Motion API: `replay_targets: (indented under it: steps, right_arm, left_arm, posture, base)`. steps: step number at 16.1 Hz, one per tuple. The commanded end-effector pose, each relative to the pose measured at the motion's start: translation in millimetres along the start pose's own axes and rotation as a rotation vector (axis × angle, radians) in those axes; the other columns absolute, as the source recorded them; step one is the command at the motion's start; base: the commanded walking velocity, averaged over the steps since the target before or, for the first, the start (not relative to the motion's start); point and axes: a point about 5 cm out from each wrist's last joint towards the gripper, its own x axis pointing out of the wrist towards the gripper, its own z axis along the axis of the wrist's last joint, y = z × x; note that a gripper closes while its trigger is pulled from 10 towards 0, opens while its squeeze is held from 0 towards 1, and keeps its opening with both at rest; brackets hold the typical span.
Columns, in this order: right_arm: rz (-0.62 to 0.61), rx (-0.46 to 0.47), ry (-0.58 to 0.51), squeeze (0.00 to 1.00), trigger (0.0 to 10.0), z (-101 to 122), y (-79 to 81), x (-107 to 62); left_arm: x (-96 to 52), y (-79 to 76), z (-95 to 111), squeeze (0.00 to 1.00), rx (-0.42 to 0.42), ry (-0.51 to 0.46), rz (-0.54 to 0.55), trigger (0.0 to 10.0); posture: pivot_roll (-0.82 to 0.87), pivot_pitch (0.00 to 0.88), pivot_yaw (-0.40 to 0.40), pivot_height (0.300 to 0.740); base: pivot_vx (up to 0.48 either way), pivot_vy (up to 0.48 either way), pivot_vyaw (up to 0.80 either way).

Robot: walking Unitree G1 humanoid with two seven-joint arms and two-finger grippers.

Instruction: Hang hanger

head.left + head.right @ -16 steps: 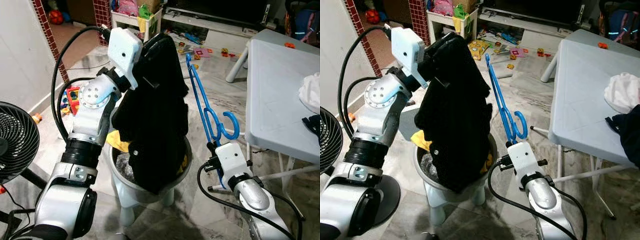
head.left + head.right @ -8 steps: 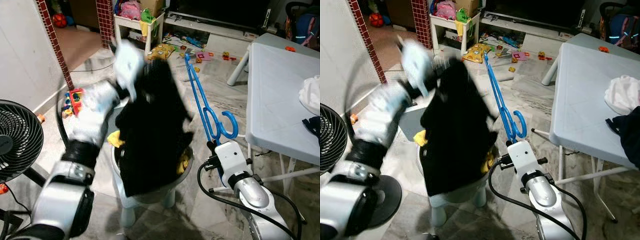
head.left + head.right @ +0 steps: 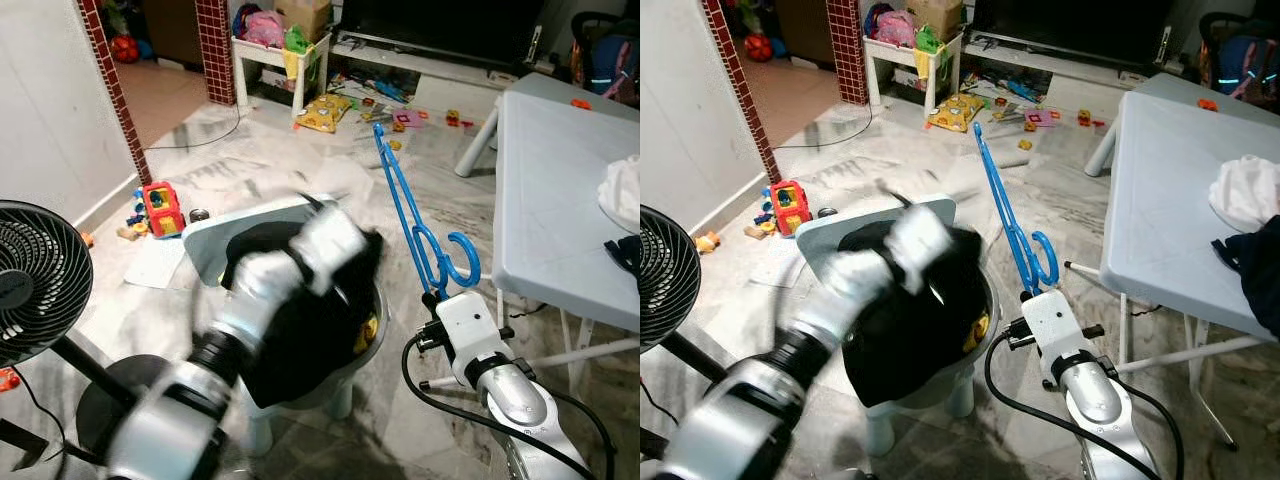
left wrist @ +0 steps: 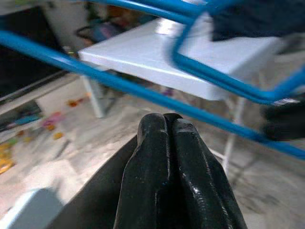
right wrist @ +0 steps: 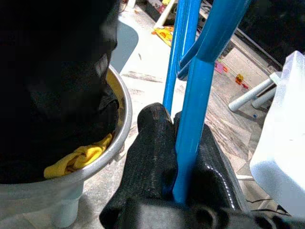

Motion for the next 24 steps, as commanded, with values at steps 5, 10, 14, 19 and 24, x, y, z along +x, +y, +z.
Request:
replay_targets:
  steps: [5, 10, 14, 19, 24]
  right_arm:
    - [-0.017, -0.005, -0.011, 0.0, 10.0, 3.8, -3.0, -4.0]
    - [-0.007, 0.001, -0.002, 0.0, 10.0, 1.7, 1.9, -5.3]
    - [-0.002, -0.003, -0.001, 0.0, 10.0, 1.9, -0.7, -5.3]
    - [0.008, -0.001, -0.008, 0.0, 10.0, 3.3, 1.7, -0.6]
    - [0.012, -0.003, -0.005, 0.0, 10.0, 1.8, 1.0, -1.2]
  left_arm:
    - [9.8, -43.4, -12.9, 0.0, 0.062, -0.005, -0.142, 0.0]
    - [-8.7, -6.8, -39.2, 1.0, -0.105, 0.162, 0.082, 10.0]
    - [-23.7, 18.5, -21.4, 1.0, -0.235, 0.071, 0.114, 10.0]
    - [-53.5, 20.7, -17.8, 1.0, -0.182, 0.027, 0.215, 10.0]
    - [-88.6, 10.0, -58.7, 1.0, -0.358, 0.215, 0.429, 10.0]
  posture:
    - [-0.01, 0.0, -0.071, 0.74]
    - [-0.01, 0.0, -0.069, 0.74]
    - [0.01, 0.0, -0.075, 0.74]
    - [0.03, 0.0, -0.077, 0.74]
    - [0.03, 0.0, -0.078, 0.74]
  base:
    - [0.0, 0.0, 0.0]
    - [0.0, 0.0, 0.0]
    - [0.0, 0.0, 0.0]
    - [0.0, 0.0, 0.0]
    - [0.0, 0.0, 0.0]
